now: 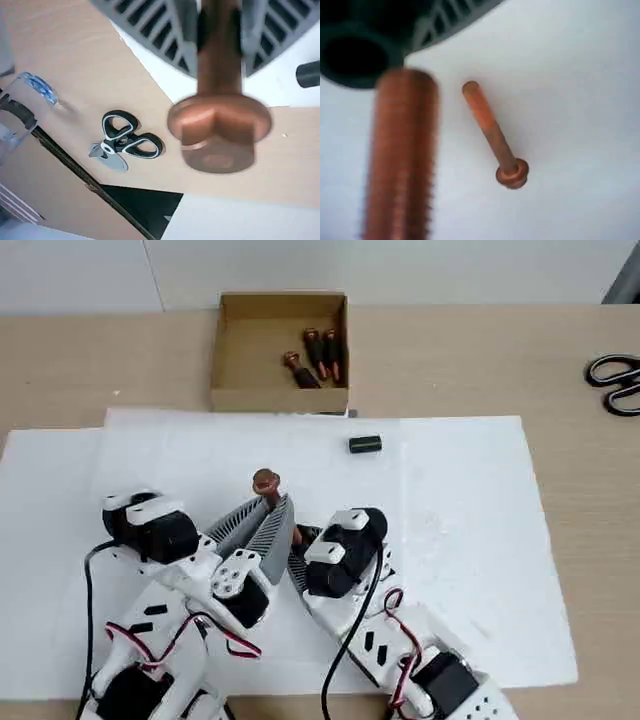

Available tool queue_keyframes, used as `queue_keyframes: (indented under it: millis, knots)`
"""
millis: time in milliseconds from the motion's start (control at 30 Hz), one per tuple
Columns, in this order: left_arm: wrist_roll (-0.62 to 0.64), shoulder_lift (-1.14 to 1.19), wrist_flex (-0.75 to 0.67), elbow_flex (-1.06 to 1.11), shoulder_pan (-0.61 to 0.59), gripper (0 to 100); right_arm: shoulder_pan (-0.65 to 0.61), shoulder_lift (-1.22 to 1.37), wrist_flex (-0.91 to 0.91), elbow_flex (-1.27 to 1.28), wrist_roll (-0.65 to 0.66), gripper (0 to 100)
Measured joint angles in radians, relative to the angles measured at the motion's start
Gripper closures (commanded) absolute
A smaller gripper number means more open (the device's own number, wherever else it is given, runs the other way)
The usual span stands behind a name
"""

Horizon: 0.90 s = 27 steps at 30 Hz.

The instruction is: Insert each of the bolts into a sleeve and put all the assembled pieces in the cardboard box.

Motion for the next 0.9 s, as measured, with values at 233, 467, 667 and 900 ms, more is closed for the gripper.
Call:
queue_keyframes:
  millis: [233, 467, 667, 900]
  knots:
    - [0.000, 0.000, -0.003, 0.031, 0.000, 99, 0.000, 0.000, 0.000, -0.006, 0.000, 99.5]
    - [-0.006, 0.000, -0.069, 0.040, 0.000, 99, 0.000, 0.000, 0.000, -0.006, 0.000, 99.5]
    - [-0.061, 0.000, -0.147, 0.083, 0.000, 99, -0.005, 0.000, 0.032, -0.014, 0.000, 99.5]
    - [-0.068, 0.000, -0.149, 0.121, 0.000, 99, -0.003, 0.000, 0.063, -0.063, 0.000, 99.5]
